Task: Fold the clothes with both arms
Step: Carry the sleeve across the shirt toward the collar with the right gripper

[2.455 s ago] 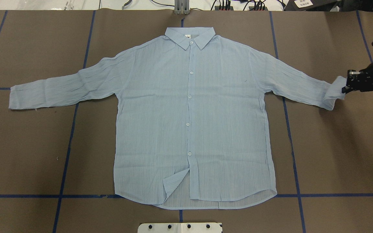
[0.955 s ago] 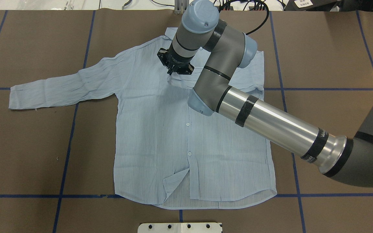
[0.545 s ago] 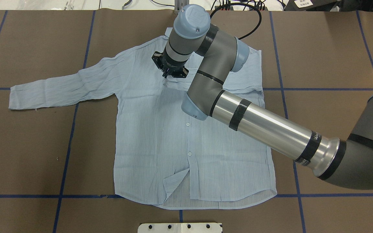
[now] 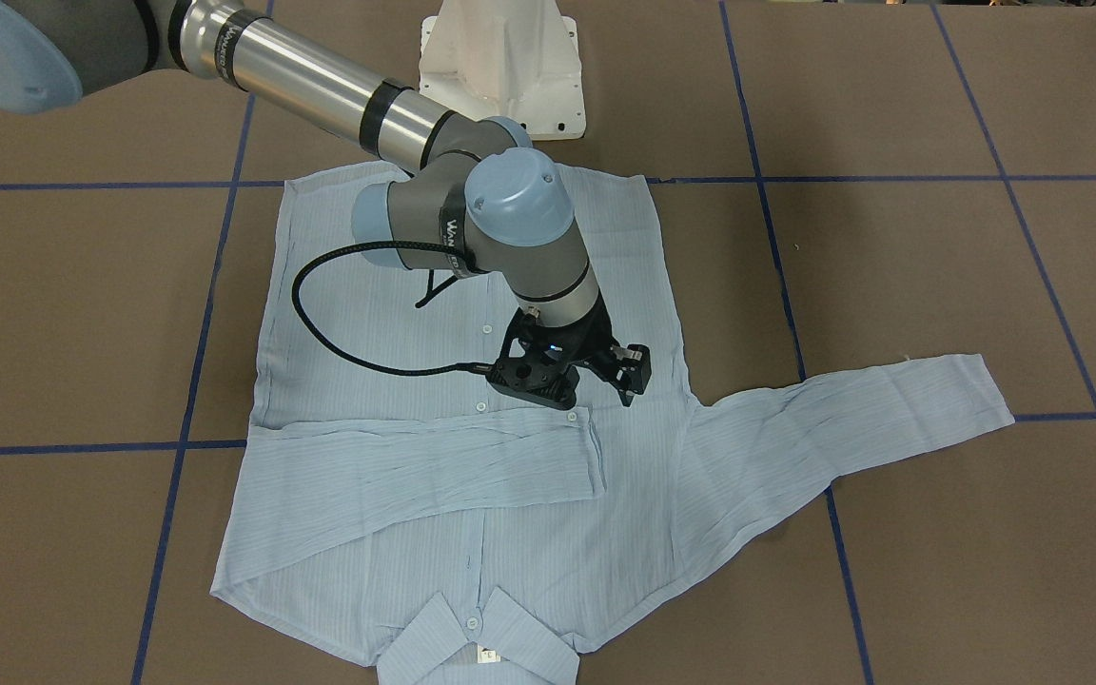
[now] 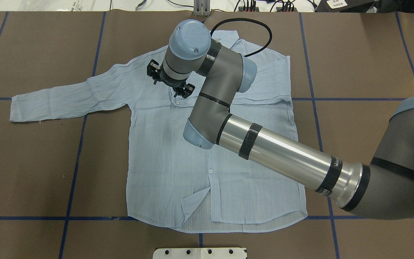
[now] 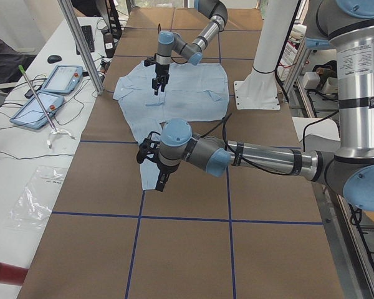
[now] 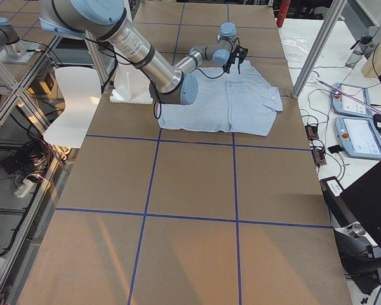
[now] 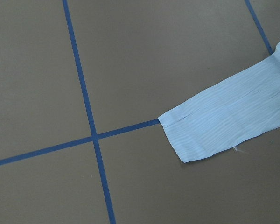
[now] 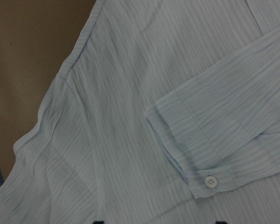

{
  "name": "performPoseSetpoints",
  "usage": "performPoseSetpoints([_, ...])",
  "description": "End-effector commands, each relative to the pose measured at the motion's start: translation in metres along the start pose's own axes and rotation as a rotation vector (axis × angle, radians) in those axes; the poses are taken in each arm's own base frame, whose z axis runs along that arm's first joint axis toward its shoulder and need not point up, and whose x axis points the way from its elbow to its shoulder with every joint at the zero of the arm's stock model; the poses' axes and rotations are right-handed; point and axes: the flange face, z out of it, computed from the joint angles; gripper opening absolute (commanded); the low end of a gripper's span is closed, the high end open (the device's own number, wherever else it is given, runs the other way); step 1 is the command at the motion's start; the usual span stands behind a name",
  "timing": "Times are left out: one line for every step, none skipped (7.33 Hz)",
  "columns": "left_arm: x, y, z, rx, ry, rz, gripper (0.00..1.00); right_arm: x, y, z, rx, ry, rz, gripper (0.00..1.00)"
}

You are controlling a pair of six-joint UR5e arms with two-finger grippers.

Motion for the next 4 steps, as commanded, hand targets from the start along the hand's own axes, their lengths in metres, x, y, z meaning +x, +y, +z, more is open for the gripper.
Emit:
performPoseSetpoints([0.021,-0.006,0.06,-0.087,0.018,-0.078,1.0,0.039,-0.034,-0.027,0.019,-0.025,0.021,1.0])
performPoseSetpoints([0.027,-0.019,0.085,-0.091,0.032,-0.094,1.0,0.059,-0.05,-0.033,0.009,-0.015,0.033,1.0])
performPoseSetpoints([0.026,-0.036,0.112,-0.106,0.038,-0.1,0.98,0.072,-0.059,-0.037,0.008,-0.007,0.039,1.0])
performPoseSetpoints([0.036,-0.049,0.139,-0.141,0.041,-0.086,0.97,0.087,-0.065,-0.037,0.013,0.001,0.041,1.0])
